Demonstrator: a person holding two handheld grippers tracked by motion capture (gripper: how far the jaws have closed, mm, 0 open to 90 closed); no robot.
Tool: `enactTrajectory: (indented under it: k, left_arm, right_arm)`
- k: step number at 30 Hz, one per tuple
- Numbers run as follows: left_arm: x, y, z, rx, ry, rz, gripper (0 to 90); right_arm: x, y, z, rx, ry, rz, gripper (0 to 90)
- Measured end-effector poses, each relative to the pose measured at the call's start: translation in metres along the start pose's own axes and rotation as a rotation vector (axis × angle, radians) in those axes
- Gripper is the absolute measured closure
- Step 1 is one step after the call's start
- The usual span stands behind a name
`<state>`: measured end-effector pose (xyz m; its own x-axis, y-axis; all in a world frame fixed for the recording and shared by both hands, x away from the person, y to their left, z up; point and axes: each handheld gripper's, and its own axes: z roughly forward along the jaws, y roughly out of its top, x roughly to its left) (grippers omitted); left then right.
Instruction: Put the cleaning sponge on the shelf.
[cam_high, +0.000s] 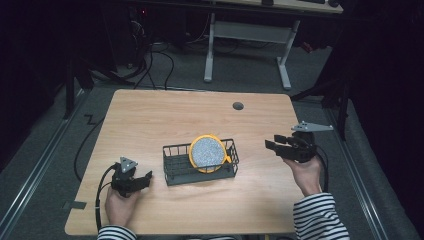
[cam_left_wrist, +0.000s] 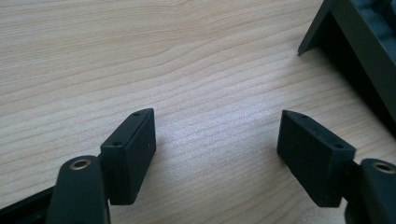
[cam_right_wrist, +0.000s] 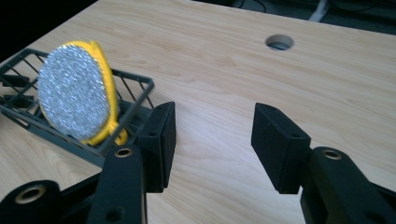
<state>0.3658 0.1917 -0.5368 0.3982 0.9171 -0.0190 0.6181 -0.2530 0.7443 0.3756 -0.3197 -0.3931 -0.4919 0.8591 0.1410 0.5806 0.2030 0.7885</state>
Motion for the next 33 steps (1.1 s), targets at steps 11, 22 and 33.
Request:
enactTrajectory:
  k: [11, 22, 33]
  left_arm:
    - [0.0, 0.0, 0.0, 0.001, 0.001, 0.002, 28.7]
    - [0.0, 0.0, 0.0, 0.001, 0.001, 0.002, 28.7]
    - [0.0, 0.0, 0.0, 0.002, 0.002, 0.002, 28.7]
  right_arm:
    - [-0.022, -0.049, -0.02, -0.025, -0.044, 0.098, 50.2]
    - [-0.033, -0.095, -0.005, -0.015, -0.098, 0.142, 45.3]
    - [-0.025, -0.125, 0.024, 0.033, -0.156, 0.117, 42.3]
